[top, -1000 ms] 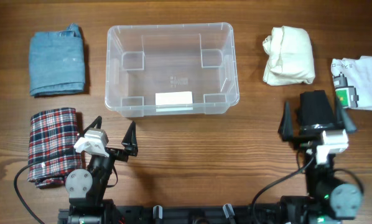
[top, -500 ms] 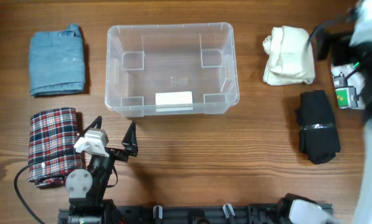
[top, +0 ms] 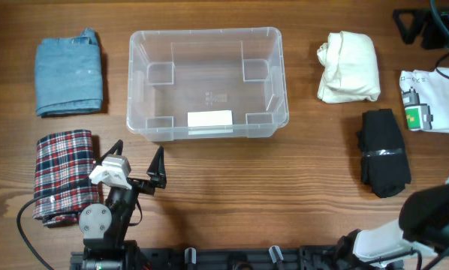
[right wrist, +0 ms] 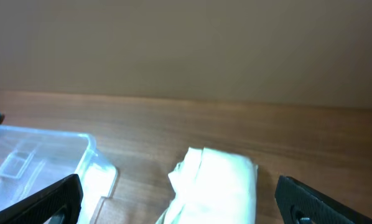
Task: Pack container
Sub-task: 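Reach the right gripper to the cream folded cloth and grasp it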
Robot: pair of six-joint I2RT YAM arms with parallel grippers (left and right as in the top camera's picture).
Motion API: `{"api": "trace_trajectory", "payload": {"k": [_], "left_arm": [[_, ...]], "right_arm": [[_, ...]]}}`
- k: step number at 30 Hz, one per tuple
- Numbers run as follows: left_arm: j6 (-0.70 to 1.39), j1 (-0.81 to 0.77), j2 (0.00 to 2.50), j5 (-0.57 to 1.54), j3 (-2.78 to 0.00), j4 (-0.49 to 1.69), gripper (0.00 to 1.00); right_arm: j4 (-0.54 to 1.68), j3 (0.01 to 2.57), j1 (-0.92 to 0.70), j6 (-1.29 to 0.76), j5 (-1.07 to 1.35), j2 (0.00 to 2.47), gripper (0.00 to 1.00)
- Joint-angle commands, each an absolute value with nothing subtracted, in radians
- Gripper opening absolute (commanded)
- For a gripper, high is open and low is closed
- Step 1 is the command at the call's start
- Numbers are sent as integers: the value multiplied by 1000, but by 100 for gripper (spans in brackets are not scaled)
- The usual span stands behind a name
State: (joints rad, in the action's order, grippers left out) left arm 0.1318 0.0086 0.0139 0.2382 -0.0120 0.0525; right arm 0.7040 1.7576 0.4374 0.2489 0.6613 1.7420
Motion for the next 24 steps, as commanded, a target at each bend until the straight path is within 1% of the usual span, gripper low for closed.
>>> {"api": "trace_trajectory", "payload": {"k": [1,2,6,11,24], "left_arm": [[112,16,7,254,-6,53,100],[112,16,7,254,-6,53,100],[112,16,7,254,-6,53,100],[112,16,7,254,-6,53,100],[112,16,7,254,-6,53,100]], "right_arm": [[707,1774,429,245,616,1879,100],[690,1774,429,215,606,1921,100],[665,1774,429,217,586,2009,100],[663,1774,429,223,501,2111,100],[673,1774,412,288,504,2288,100]]}}
